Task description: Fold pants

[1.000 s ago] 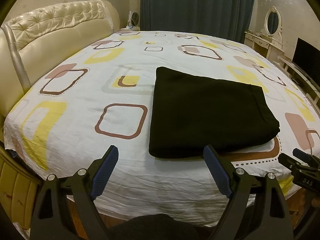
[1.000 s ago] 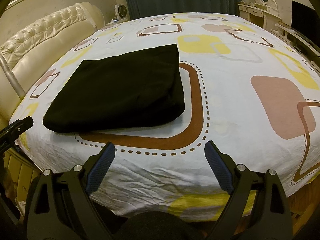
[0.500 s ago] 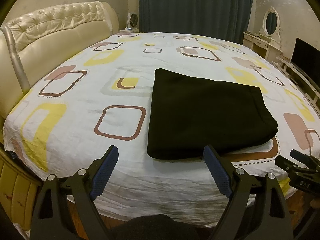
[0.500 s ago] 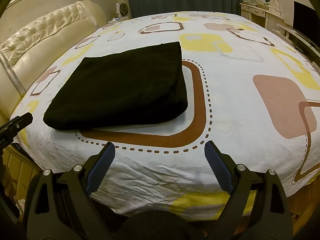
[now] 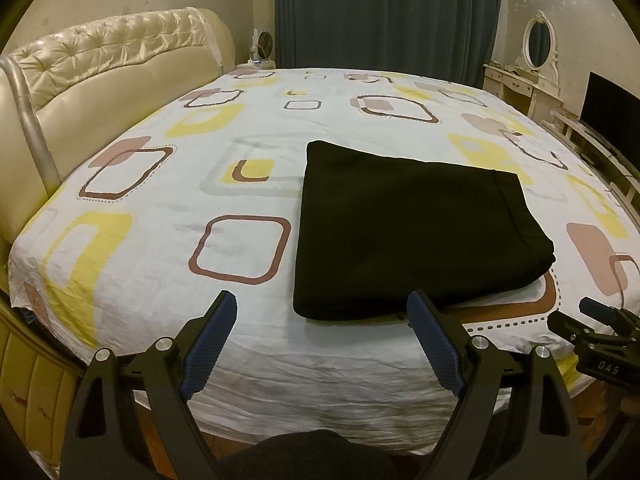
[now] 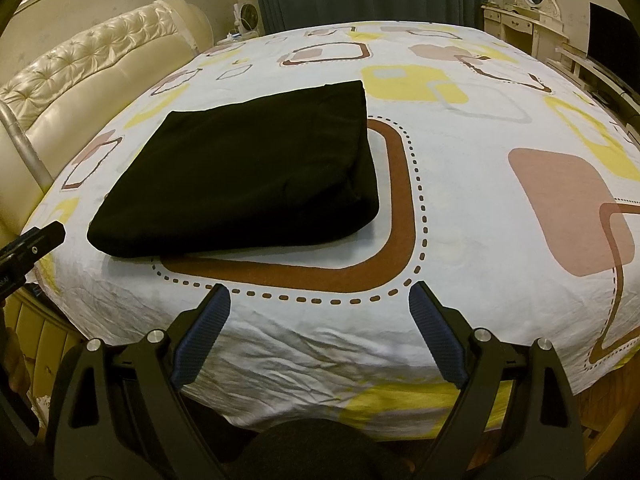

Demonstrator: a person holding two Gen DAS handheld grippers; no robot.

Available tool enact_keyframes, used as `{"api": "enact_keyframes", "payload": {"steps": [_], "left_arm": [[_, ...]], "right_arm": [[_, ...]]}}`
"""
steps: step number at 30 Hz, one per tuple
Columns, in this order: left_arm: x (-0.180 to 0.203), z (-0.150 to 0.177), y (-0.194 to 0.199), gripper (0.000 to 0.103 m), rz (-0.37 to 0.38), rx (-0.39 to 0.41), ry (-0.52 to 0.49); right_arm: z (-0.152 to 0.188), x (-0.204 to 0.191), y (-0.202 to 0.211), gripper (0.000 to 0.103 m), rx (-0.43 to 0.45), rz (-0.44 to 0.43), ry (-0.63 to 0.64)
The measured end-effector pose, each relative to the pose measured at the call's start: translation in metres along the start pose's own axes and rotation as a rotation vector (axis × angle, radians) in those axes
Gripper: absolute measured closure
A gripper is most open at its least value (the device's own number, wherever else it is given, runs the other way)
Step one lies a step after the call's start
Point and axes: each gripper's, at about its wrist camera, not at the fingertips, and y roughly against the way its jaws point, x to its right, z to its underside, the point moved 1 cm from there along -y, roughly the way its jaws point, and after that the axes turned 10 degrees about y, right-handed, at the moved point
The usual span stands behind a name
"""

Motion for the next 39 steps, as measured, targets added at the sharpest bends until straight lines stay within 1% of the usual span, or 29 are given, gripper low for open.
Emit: {"api": "enact_keyframes", "payload": {"steps": [8, 13, 17, 21, 24, 25, 26, 27, 29, 30, 32, 33, 34, 35, 36, 37, 38, 39], "left_arm": [[0.002, 0.001, 0.001, 0.017, -0.023, -0.002, -0.010], [0.005, 0.001, 0.001, 0.017, -0.075, 0.003, -0.034], [0.006, 0.001, 0.001, 0.017, -0.068, 0.007, -0.042], [0.005, 0.000, 0.003, 0.017, -0.044, 0.002, -0.032], [0.003, -0.004, 0.003, 0.015, -0.046, -0.006, -0.004], [0.002, -0.006, 0.003, 0.015, -0.033, -0.010, 0.015], [-0.002, -0.010, 0.004, 0.015, 0.005, -0.013, 0.054], [-0.003, -0.015, 0.005, 0.015, 0.027, -0.018, 0.077], [-0.005, -0.030, 0.005, 0.015, 0.074, -0.022, 0.095], [-0.007, -0.037, 0.005, 0.015, 0.086, -0.013, 0.100], [-0.017, -0.057, 0.003, 0.015, 0.074, 0.029, 0.123], [-0.028, -0.073, -0.005, 0.015, 0.065, 0.047, 0.133], [-0.038, -0.087, -0.017, 0.015, 0.054, 0.050, 0.136], [-0.047, -0.097, -0.028, 0.015, 0.025, 0.043, 0.137], [-0.063, -0.113, -0.051, 0.015, -0.028, 0.024, 0.139], [-0.076, -0.124, -0.070, 0.015, -0.049, 0.009, 0.140], [-0.094, -0.141, -0.099, 0.015, -0.092, -0.004, 0.135], [-0.107, -0.151, -0.117, 0.015, -0.141, -0.004, 0.131]], "right_arm": [[0.001, 0.000, -0.002, 0.012, -0.009, -0.006, 0.007], [0.001, -0.001, -0.003, 0.012, -0.012, -0.010, 0.010], [0.002, -0.001, -0.003, 0.012, -0.013, -0.010, 0.010], [0.002, -0.001, -0.003, 0.012, -0.013, -0.010, 0.011], [0.002, -0.001, -0.003, 0.012, -0.013, -0.010, 0.010], [0.002, -0.001, -0.003, 0.012, -0.014, -0.011, 0.010], [0.002, -0.001, -0.004, 0.012, -0.015, -0.013, 0.009], [0.003, -0.001, -0.004, 0.012, -0.017, -0.015, 0.008], [0.004, 0.001, -0.006, 0.012, -0.029, -0.033, -0.008], [0.002, 0.002, -0.007, 0.012, -0.033, -0.049, -0.017], [-0.014, 0.009, -0.003, 0.012, -0.016, -0.097, -0.046], [-0.022, 0.014, -0.002, 0.012, -0.001, -0.100, -0.055], [-0.039, 0.023, -0.002, 0.012, 0.026, -0.095, -0.062], [-0.058, 0.033, -0.004, 0.011, 0.052, -0.080, -0.063], [-0.077, 0.044, -0.009, 0.010, 0.076, -0.054, -0.068], [-0.096, 0.055, -0.016, 0.008, 0.098, -0.021, -0.076], [-0.111, 0.065, -0.025, 0.007, 0.109, 0.003, -0.081], [-0.137, 0.080, -0.043, 0.007, 0.115, 0.039, -0.081]]}}
